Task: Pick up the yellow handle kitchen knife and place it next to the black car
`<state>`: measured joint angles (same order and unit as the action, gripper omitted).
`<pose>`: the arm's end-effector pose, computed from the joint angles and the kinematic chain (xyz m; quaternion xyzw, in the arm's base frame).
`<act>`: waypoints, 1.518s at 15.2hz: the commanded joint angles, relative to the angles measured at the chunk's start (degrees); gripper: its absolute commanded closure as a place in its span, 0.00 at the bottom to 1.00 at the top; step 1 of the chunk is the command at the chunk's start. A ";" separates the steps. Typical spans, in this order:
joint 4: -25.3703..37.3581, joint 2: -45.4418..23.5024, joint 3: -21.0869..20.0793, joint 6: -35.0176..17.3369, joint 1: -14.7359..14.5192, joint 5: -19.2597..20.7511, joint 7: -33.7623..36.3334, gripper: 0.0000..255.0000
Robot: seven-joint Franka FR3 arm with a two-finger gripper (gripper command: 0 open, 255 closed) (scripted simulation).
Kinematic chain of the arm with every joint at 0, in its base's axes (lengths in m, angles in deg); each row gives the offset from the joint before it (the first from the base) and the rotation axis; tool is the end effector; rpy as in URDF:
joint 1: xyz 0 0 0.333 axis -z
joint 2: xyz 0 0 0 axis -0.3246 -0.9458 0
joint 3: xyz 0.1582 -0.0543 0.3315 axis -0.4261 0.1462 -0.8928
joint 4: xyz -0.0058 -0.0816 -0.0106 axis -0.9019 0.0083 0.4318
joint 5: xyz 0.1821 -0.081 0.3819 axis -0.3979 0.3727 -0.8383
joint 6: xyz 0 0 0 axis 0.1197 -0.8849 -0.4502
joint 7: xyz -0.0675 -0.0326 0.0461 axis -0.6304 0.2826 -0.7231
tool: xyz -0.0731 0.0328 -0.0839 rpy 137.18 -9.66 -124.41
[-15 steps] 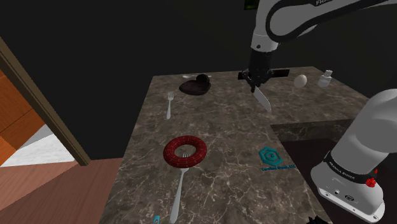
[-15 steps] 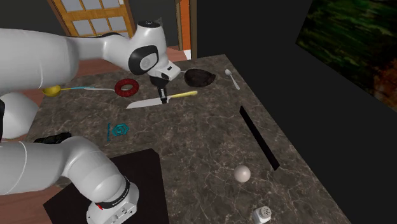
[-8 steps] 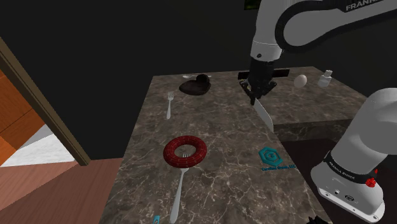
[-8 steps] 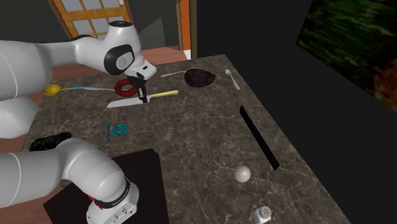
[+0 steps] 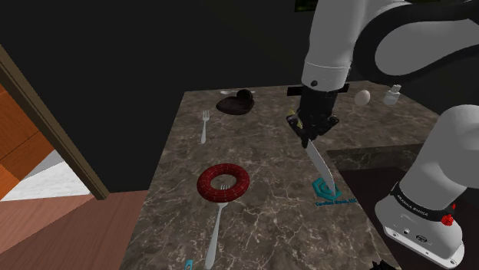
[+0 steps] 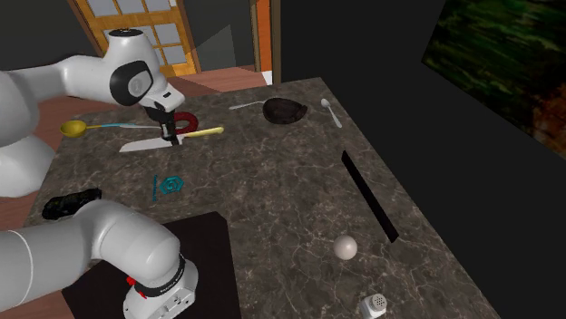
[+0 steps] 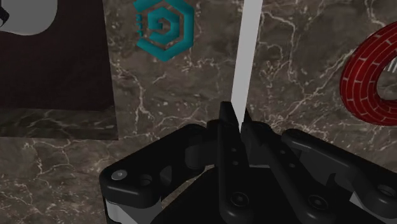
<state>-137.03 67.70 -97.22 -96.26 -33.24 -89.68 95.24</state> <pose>0.2583 0.2380 0.4687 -0.9566 0.2910 0.0020 0.0122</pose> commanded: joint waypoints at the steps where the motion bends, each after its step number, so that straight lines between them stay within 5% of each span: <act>1: 0.44 0.43 -2.46 0.41 -1.62 -1.71 3.11 1.00; 7: 3.85 -1.24 -10.32 0.40 -5.09 -5.83 12.21 1.00; 23: -4.33 -7.59 -15.89 -14.18 -4.88 -8.92 11.84 1.00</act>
<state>-140.89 60.61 -112.71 -109.42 -38.14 -98.40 107.06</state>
